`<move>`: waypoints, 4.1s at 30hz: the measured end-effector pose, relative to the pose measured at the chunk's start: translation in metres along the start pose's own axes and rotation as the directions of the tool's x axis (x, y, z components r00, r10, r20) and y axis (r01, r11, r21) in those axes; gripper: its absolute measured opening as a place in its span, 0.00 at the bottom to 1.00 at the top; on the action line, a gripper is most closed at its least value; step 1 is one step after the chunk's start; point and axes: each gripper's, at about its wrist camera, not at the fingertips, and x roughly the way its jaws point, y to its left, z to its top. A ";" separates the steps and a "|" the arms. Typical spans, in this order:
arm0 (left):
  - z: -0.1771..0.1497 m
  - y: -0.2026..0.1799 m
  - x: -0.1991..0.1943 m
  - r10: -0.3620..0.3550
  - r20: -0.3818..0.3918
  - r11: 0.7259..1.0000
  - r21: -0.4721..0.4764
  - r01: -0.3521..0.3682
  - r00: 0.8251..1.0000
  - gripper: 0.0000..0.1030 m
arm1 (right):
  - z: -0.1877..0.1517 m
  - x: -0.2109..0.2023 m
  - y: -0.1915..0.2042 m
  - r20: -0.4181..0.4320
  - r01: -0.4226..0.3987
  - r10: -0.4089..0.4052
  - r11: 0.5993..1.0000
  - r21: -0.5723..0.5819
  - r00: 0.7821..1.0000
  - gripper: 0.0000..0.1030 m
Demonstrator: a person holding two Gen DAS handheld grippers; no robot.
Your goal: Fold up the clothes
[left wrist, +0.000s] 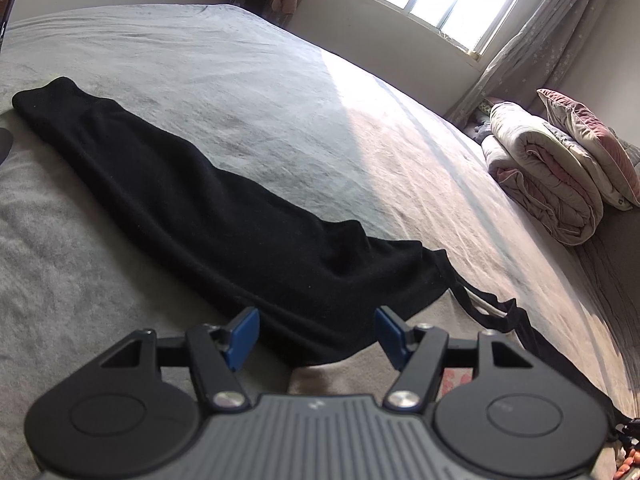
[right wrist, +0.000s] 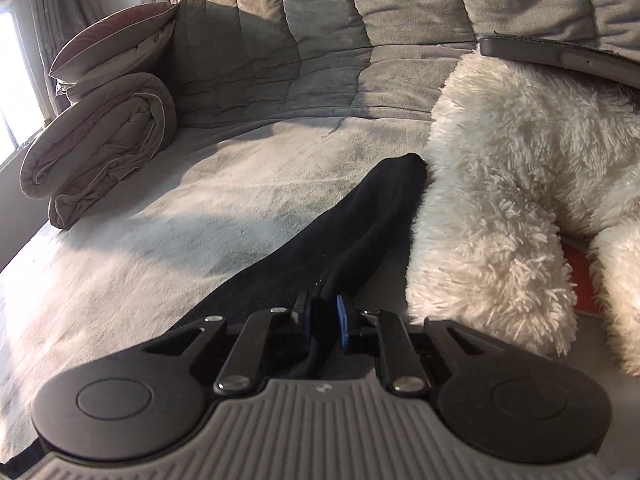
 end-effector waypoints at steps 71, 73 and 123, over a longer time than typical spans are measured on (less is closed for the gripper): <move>0.003 -0.001 0.010 -0.398 -0.093 0.908 -0.179 0.378 0.913 0.62 | -0.208 -0.130 0.250 -0.439 -0.728 0.605 0.659 -0.192 0.664 0.53; 0.001 0.001 0.013 -0.413 -0.108 0.899 -0.209 0.385 0.905 0.62 | -0.204 -0.123 0.250 -0.425 -0.728 0.628 0.675 -0.118 0.652 0.53; 0.002 -0.017 0.030 -0.229 0.082 0.971 -0.053 0.233 0.970 0.08 | -0.149 -0.111 0.163 -0.222 -0.356 0.295 0.559 -0.749 0.930 0.56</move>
